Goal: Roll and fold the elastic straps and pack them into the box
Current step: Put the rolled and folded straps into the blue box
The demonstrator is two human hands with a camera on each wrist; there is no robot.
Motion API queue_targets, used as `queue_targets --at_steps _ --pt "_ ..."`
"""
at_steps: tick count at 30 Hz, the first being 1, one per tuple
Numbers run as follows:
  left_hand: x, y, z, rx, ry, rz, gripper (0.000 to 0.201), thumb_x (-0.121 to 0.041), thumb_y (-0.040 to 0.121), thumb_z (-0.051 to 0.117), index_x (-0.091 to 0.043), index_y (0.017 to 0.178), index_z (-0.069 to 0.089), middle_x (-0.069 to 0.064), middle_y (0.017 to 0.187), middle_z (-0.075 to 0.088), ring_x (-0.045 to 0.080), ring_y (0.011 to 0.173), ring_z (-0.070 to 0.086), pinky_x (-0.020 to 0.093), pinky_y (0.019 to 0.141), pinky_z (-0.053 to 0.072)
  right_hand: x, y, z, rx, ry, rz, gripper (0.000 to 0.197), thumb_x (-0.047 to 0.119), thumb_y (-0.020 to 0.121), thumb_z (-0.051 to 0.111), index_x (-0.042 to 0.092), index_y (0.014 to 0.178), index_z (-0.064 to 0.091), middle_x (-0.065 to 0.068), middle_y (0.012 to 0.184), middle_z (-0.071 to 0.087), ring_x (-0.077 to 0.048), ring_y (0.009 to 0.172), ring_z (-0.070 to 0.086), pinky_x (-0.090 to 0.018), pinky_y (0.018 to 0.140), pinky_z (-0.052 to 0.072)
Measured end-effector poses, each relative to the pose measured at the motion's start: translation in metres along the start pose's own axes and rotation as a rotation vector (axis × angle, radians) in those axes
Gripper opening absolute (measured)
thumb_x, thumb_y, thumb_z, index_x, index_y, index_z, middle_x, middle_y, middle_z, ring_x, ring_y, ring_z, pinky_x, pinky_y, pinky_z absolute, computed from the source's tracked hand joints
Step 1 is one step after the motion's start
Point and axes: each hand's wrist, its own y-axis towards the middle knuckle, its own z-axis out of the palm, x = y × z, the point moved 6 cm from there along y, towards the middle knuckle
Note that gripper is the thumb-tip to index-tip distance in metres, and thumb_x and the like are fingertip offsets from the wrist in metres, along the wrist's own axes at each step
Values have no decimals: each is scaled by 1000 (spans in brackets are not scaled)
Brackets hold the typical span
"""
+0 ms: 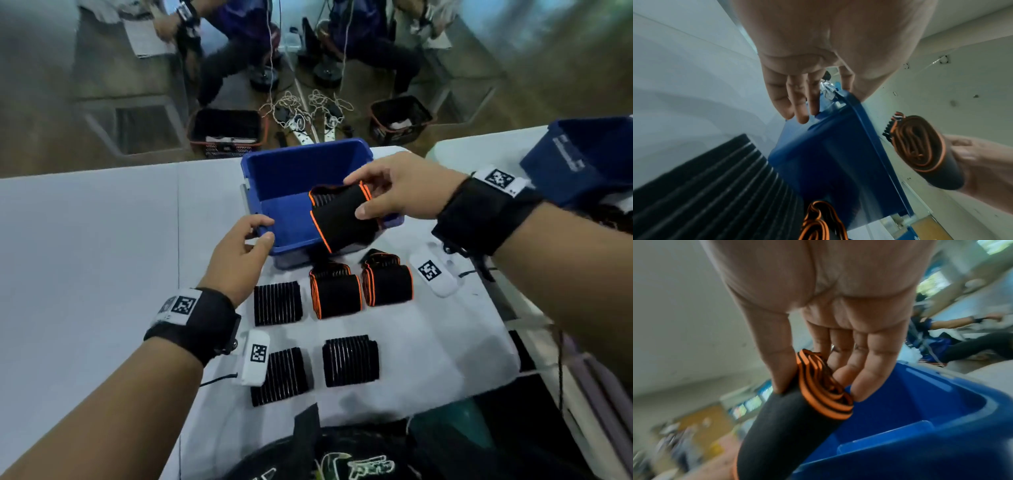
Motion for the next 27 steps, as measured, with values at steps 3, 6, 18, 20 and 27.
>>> queue_targets --at_steps 3,6,18,20,27 --pt "1 0 1 -23 -16 -22 19 -24 99 56 -38 112 62 -9 109 61 13 83 64 40 86 55 13 47 11 195 -104 -15 35 23 77 83 23 110 71 0 87 73 -20 76 71 -31 74 59" --pt "1 -1 3 -44 -44 -40 22 -22 99 56 -38 113 62 -15 103 60 19 77 59 46 84 55 20 94 18 263 -44 5 27 10 78 82 13 103 72 -1 76 70 -12 61 68 -30 62 58" --pt "-7 -6 3 -65 -90 -79 22 -17 100 54 -34 113 62 -13 96 63 7 56 45 13 57 40 4 184 99 698 -250 201 22 -3 84 72 -4 105 64 -23 78 68 -28 65 67 -45 73 61" --pt "-8 -8 4 -69 -74 -78 23 -18 101 54 -35 114 61 -12 104 65 14 62 51 13 63 44 1 187 109 754 -307 230 20 -3 87 69 -3 105 61 -18 65 68 -25 55 67 -37 59 60" --pt "-3 -6 7 -75 -95 -82 24 -22 100 55 -41 113 61 -17 111 63 22 82 64 35 81 57 -7 182 134 878 -395 287 37 -10 84 69 -11 119 58 -18 73 69 -24 58 71 -35 59 63"
